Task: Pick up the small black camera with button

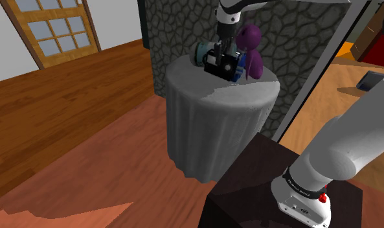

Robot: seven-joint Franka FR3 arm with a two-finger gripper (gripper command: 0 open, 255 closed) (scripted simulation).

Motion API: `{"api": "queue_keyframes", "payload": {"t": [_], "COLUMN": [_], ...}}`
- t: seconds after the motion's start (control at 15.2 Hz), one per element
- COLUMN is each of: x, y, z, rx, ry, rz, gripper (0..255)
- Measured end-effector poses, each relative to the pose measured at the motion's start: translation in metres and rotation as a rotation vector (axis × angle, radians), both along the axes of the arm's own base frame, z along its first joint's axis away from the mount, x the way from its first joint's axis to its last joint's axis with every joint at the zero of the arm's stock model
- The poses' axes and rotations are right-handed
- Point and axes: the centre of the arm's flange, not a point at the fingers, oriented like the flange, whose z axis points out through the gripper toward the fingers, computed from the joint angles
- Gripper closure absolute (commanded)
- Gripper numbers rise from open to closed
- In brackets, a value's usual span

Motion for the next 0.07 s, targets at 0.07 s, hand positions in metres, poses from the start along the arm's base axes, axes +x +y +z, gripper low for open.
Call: {"api": "queue_keyframes", "payload": {"t": [0.07], "x": [0.0003], "y": [-0.0002], "z": [0.0033], "rx": [0.000], "ry": [0.000], "rz": [0.000], "gripper": [255]}}
